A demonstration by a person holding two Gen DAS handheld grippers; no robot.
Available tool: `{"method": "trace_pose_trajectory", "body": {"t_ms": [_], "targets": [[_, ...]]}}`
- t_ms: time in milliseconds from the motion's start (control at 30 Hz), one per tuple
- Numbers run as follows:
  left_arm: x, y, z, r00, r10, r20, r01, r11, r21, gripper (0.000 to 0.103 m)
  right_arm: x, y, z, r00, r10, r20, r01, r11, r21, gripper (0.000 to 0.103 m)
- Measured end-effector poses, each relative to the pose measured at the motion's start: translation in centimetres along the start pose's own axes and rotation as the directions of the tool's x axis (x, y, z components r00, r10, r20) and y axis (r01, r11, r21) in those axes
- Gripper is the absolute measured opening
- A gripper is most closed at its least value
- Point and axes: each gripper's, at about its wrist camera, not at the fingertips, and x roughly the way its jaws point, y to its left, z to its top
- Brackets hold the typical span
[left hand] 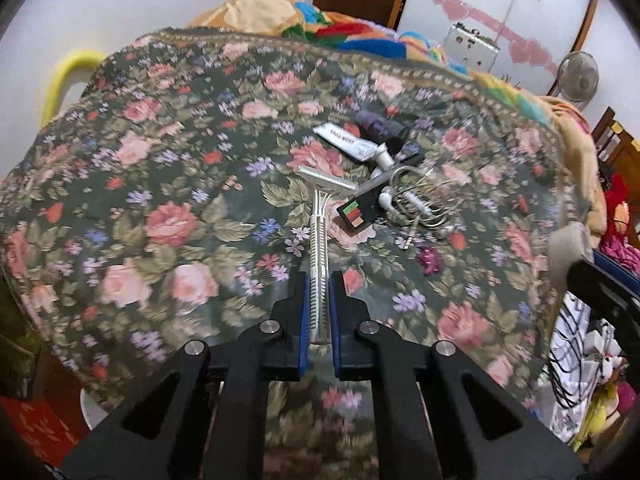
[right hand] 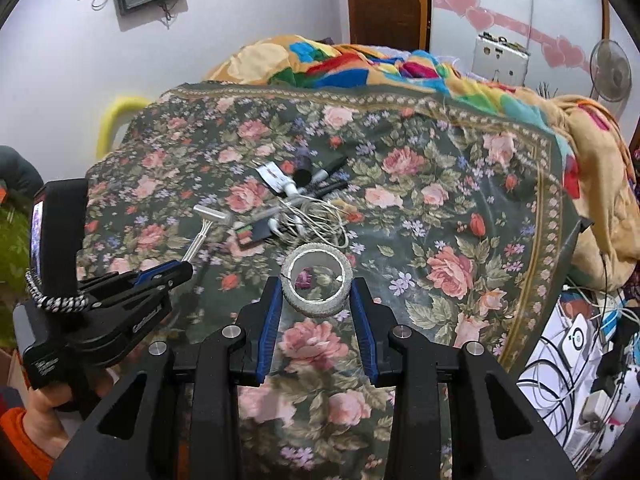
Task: Collect trash
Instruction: 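Grasp the white tape roll with the right gripper while the left gripper grasps the silver razor, then carry the tape roll and razor in both grippers over the white bin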
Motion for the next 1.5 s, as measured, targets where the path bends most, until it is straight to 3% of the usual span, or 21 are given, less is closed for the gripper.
{"method": "trace_pose_trajectory", "body": {"t_ms": [433,867,1200,1500], "targets": [[-15.1,4.6,-2.0,0.984,0.031,0.173,-0.031,1.0,-0.007,0.008,-8.8,7.4,1.3,0.992,0.051,0.115,-0.041,0.995,-0.088,0.032],[-27.2,14.3,-8.3,0.953,0.165,0.256,-0.143,0.984,-0.103,0.008,-14.9,18.7,-0.7,0.969,0.186,0.162,-0.144,0.961,-0.238,0.032],[-30.9,22.8,-14.6,0.944,0.263,0.199,-0.223,0.954,-0.201,0.008,-14.8,27.6,-3.8,0.953,0.291,0.089,-0.249,0.913,-0.323,0.032],[-27.3,29.8,-19.2,0.951,0.307,0.041,-0.284,0.918,-0.277,0.008,-10.7,34.8,-7.3,0.946,0.316,-0.064,-0.316,0.866,-0.388,0.032]]}}
